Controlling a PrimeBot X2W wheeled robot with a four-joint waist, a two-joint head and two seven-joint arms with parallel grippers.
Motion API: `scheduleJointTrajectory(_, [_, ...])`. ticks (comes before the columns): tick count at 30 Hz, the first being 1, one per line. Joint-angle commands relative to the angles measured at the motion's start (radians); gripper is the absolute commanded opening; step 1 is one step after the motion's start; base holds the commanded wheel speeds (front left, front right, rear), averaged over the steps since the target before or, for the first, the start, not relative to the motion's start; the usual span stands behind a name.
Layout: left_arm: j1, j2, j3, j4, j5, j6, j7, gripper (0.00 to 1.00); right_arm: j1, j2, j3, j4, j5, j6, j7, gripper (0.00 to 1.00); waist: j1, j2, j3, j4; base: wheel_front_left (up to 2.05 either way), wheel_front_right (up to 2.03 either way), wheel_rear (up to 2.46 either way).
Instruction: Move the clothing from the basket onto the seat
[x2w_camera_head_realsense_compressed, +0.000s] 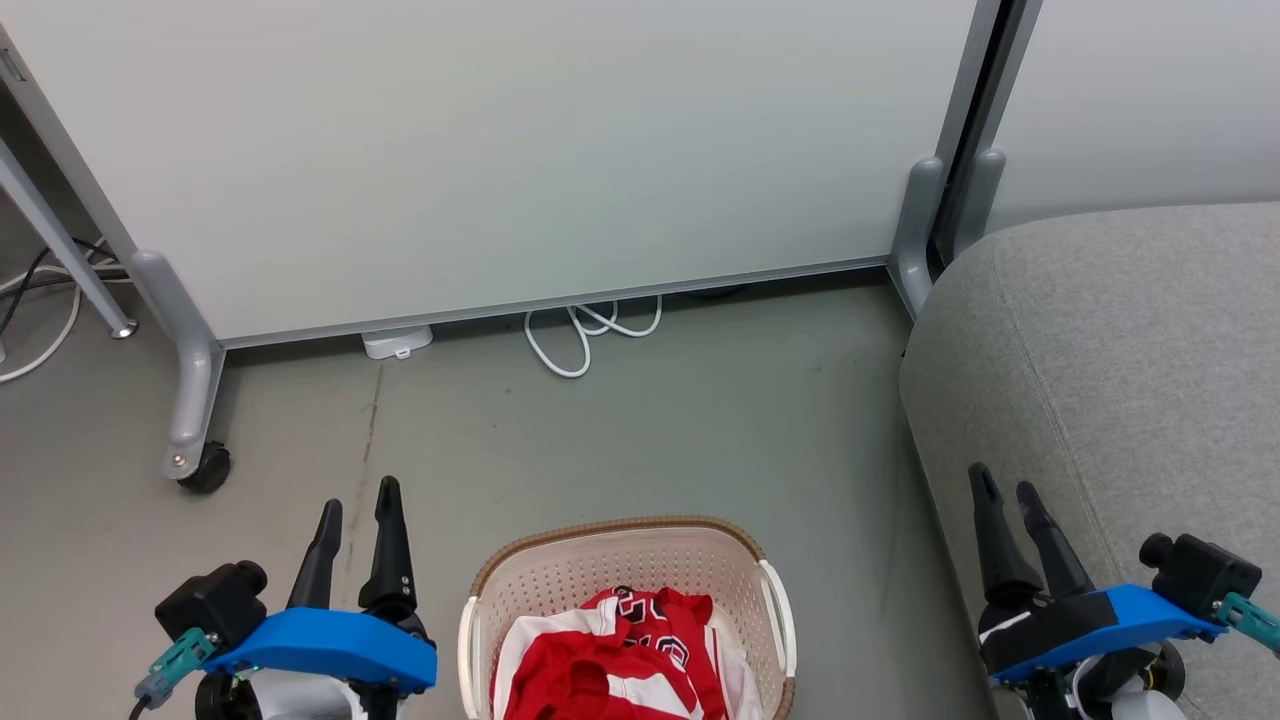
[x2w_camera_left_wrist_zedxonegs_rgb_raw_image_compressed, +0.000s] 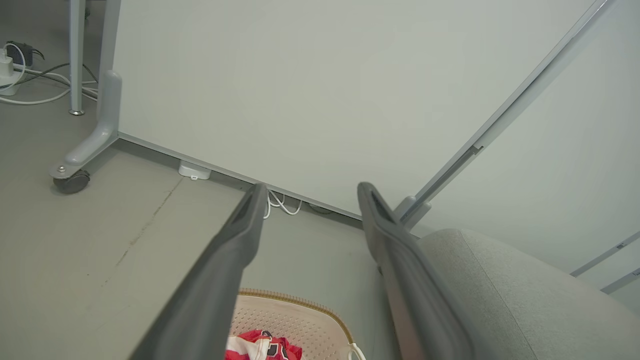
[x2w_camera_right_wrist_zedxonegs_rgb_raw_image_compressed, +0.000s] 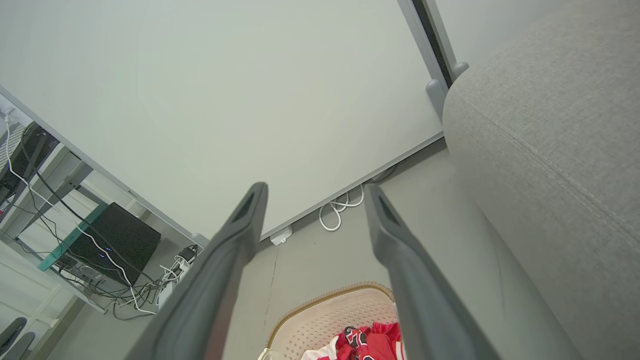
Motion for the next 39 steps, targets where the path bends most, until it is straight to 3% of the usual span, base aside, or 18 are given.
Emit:
scheduleJointTrajectory(1, [-0.023,0.006,-0.006,-0.003,0.033,-0.004,-0.01,1.0,-0.02,-0.006,0.003,-0.01,-0.033,0.002,-0.008,1.0,0.0,0.0,0.0,0.0,0.0,0.0,0.0])
scheduleJointTrajectory(39, [-0.055,-0.001,-0.04,0.1,0.334,-0.039,-0.105,1.0,-0.023,-0.008,0.013,-0.003,-0.423,0.002,-0.068,1.0,0.0,0.0,0.001,0.011,0.0,0.0,0.0])
